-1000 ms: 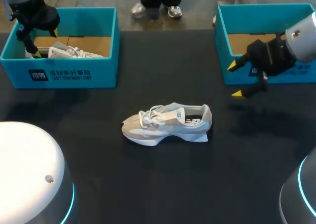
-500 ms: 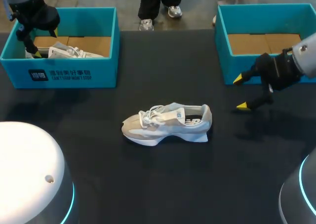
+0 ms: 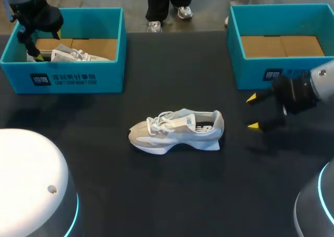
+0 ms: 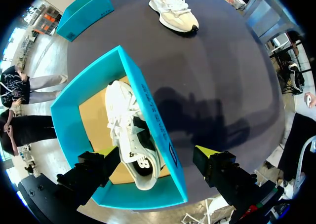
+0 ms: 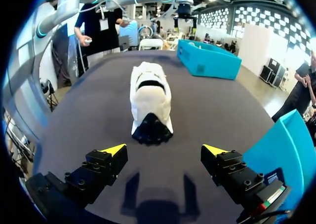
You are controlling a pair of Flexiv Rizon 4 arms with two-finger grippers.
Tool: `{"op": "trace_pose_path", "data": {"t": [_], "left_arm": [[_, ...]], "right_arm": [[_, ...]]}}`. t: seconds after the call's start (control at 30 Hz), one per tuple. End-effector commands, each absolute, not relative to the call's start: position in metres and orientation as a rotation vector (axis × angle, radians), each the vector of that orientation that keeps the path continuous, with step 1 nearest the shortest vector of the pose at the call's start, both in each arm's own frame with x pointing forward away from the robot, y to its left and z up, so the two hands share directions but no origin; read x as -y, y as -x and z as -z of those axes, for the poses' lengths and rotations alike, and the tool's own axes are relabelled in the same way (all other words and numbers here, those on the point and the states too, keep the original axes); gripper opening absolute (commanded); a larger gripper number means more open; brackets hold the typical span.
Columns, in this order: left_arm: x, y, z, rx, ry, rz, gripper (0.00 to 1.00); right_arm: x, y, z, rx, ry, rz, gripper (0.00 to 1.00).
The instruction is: Take the shoe out of the shoebox, open the shoe tongue, remove and reinsert the insole, then place the shoe into the shoebox
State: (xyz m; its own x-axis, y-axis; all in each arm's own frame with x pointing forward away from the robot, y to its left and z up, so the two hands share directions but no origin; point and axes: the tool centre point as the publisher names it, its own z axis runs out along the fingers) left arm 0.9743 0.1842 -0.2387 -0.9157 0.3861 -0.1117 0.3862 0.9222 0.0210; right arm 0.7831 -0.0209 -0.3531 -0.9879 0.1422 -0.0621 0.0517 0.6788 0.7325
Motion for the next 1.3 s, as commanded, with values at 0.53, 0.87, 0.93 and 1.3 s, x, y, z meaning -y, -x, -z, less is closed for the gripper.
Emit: {"op": "trace_pose_path", "data": {"t": [0.53, 0.87, 0.93, 1.3], "left_arm": [[-0.184, -0.973, 0.239, -2.965, -0.598, 0.0, 1.0], [-0.184, -0.973, 0.239, -2.965, -0.598, 0.0, 1.0], [-0.184, -0.973, 0.239, -2.965, -0.598, 0.0, 1.0], [-0.184, -0.973, 0.239, -2.965, -0.598, 0.0, 1.0]], "right_arm": [[0.02, -0.767, 0.381, -2.742, -0.179, -1.285, 1.0], [0.021, -0.766, 0.382, -2.739, -0.171, -1.301, 1.0], [0.021, -0.766, 0.382, -2.739, -0.171, -1.301, 1.0], [0.021, -0.766, 0.382, -2.739, -0.171, -1.301, 1.0]]}}
